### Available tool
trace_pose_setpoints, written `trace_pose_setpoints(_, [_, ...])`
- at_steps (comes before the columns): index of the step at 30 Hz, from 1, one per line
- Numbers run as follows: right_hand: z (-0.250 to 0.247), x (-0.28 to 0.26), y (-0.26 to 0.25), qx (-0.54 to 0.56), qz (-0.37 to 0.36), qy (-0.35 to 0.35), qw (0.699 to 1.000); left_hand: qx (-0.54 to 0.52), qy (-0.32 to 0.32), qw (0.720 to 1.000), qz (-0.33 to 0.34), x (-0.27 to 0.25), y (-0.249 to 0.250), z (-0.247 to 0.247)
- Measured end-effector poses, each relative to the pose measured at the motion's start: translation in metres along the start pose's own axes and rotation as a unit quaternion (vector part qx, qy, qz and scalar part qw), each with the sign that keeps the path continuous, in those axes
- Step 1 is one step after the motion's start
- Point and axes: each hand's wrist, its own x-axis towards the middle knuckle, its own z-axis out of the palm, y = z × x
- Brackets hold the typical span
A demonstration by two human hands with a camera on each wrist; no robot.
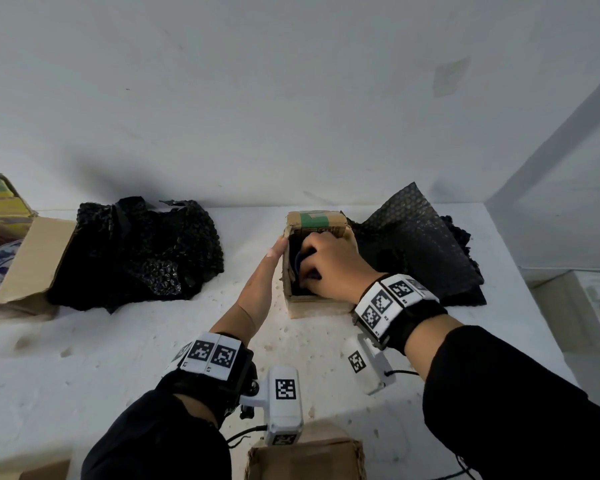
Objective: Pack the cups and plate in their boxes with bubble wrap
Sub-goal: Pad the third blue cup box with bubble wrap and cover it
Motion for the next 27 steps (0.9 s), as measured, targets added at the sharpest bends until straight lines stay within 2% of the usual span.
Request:
trace_pose_setpoints(2, [-0.009, -0.001, 0.003, -0.032, 0.010, 0.038, 0.999, 0.004, -0.006, 1.000, 0.002, 0.001, -0.002, 0.000])
trace_pose_setpoints(6, [-0.023, -0.009, 0.003, -0.027, 0.041, 0.022, 0.999, 0.012, -0.005, 1.000, 0.022, 0.003, -0.007, 0.000])
trace_pose_setpoints(11, [-0.018, -0.024, -0.007, -0.064, 0.025, -0.078, 0.995, 0.015, -0.001, 0.999, 0.032, 0.003, -0.009, 0.002])
trace_pose_setpoints(20, [-0.008, -0.014, -0.014, -0.017, 0.121, -0.227, 0.966, 0.009, 0.007, 0.999, 0.050, 0.006, -0.014, 0.005])
trace_pose_setpoints(23, [-0.003, -0.018, -0.013, -0.016, 0.109, -0.205, 0.972, 0.015, 0.009, 0.998, 0.052, 0.006, -0.014, 0.005])
trace_pose_setpoints(27, [-0.013, -0.016, -0.012, -0.111, 0.029, -0.090, 0.989, 0.018, 0.009, 0.999, 0.050, 0.003, -0.011, 0.006])
